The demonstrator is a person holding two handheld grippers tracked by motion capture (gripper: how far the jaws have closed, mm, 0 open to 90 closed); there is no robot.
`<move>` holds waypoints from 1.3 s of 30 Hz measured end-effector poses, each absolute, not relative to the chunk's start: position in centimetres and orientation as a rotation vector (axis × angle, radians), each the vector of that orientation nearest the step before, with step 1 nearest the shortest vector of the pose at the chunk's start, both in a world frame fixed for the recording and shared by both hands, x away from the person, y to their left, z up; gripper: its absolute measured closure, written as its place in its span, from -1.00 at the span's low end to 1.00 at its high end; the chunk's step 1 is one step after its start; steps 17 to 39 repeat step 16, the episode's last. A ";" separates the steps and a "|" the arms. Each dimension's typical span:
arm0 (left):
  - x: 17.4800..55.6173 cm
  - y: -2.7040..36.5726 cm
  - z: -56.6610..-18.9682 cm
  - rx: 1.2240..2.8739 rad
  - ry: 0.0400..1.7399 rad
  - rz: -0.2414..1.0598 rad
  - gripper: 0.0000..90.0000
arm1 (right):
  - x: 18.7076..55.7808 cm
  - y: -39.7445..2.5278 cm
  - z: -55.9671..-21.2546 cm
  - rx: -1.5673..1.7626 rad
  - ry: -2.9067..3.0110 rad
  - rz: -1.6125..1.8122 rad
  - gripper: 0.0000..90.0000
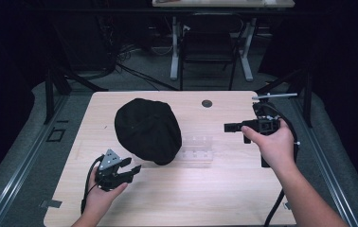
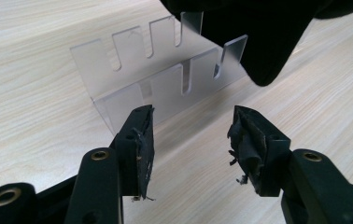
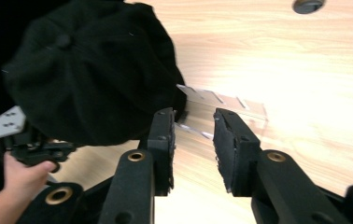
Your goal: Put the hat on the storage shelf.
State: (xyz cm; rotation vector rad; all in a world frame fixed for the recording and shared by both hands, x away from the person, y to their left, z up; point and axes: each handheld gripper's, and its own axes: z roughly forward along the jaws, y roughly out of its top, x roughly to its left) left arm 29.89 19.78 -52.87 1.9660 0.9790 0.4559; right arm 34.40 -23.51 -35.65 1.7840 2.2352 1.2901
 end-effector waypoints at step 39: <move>29.6 19.2 -53.1 1.976 0.922 0.435 0.02 | 31.9 -22.7 -39.6 1.641 2.206 1.012 0.06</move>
